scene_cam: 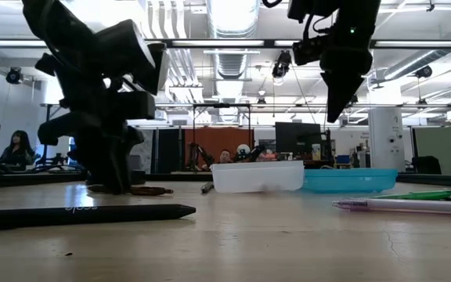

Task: Pick & place school supplies into a supply box
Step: Put the brown pen into the blue supply box

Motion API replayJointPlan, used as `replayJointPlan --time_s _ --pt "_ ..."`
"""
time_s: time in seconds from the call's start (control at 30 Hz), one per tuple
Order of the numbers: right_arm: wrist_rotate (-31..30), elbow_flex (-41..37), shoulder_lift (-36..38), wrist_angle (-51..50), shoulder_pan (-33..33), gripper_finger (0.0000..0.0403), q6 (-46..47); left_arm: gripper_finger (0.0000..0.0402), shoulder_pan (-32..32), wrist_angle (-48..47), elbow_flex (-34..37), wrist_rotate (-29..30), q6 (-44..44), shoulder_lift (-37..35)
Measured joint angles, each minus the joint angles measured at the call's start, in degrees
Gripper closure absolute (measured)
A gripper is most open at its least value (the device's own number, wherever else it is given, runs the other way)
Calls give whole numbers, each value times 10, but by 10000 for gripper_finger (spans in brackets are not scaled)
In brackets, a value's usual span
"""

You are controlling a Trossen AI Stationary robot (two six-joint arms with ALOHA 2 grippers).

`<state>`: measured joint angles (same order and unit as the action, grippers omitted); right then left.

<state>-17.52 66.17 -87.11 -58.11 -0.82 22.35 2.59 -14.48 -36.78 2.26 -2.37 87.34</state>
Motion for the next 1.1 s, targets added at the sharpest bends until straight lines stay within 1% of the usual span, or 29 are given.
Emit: replayJointPlan --time_s 0.13,0.23,0.33,0.4,0.47,0.53,0.7,0.8,0.87,0.93,1.0,1.03,1.1 --pt "0 -1 0 0 0 156 0 305 -11 -3 -3 -30 13 13" --pt "-3 -1 0 2 0 156 2 335 -11 -5 -6 -34 17 17" --pt "-5 -1 0 6 0 156 2 376 -11 -8 -12 -37 10 20" --pt "-10 -1 0 11 0 156 2 389 -12 -12 -16 -41 -4 22" --pt "-27 -1 0 21 0 157 11 390 -18 -15 -23 -63 -32 23" --pt "-53 -1 3 31 0 159 38 391 -23 -11 -29 -81 -80 23" --pt "-140 -1 39 46 0 170 146 392 -37 12 -39 -104 -176 -1" --pt "-206 -1 70 41 0 177 250 392 -50 57 -41 -122 -234 -39" --pt "-245 -1 89 35 0 179 317 392 -58 119 -41 -130 -284 -56" --pt "-271 -1 108 33 0 179 368 393 -67 195 -40 -124 -342 -67" --pt "-288 -1 120 32 0 179 400 393 -79 289 -46 -102 -394 -68" --pt "-292 -1 125 31 0 179 409 393 -86 319 -50 -84 -414 -63" --pt "-294 -1 129 31 0 179 419 393 -100 335 -66 -44 -450 -42"
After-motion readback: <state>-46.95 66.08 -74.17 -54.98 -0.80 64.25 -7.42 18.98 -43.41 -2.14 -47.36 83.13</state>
